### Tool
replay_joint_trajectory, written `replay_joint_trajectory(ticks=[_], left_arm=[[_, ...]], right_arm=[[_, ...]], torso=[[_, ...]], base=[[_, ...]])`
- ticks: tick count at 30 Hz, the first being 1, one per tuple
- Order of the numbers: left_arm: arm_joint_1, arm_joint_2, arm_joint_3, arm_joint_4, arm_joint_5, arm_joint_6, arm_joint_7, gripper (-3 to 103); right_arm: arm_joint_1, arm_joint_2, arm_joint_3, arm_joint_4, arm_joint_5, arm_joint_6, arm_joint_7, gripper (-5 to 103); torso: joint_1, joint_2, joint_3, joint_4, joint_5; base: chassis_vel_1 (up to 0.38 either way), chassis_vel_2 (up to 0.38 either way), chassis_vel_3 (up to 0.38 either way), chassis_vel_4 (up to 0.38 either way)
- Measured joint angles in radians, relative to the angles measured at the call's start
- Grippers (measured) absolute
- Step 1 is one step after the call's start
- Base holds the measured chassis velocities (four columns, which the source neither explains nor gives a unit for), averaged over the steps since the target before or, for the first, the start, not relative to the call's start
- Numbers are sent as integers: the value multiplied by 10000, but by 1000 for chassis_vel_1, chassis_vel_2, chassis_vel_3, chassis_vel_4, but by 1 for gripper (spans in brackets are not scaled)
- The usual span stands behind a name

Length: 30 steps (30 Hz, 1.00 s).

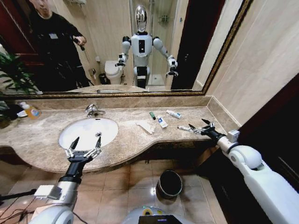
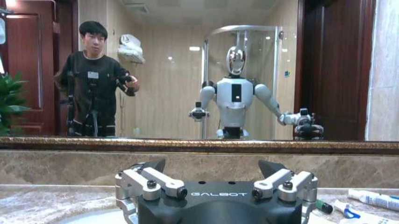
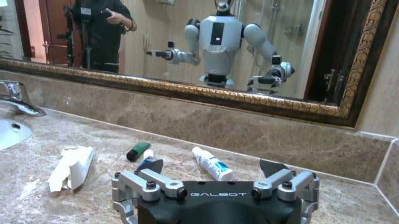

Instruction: Pick up the trash from the sink and place it in the trash bin.

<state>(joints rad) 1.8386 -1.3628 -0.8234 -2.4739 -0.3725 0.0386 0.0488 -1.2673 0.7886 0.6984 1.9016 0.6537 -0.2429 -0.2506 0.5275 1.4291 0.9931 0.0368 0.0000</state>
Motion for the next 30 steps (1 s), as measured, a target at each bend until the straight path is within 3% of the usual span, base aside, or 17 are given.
replay_joint_trajectory(ticks=[18,25,30], left_arm=[[0,0,0,0,0,0,0,100],[0,0,0,0,0,0,0,100],[0,0,0,0,0,0,-1,100]], right_arm=[[72,48,4,-145,-42,14,-196,100],[1014,-232,-501,-946,41,30,-470,100],[2336,-367,-1432,-1959,48,55,-616,100]], torso=[[-1,0,0,0,0],[0,0,0,0,0],[0,0,1,1,2]], base=[[0,0,0,0],[0,0,0,0],[0,0,0,0]])
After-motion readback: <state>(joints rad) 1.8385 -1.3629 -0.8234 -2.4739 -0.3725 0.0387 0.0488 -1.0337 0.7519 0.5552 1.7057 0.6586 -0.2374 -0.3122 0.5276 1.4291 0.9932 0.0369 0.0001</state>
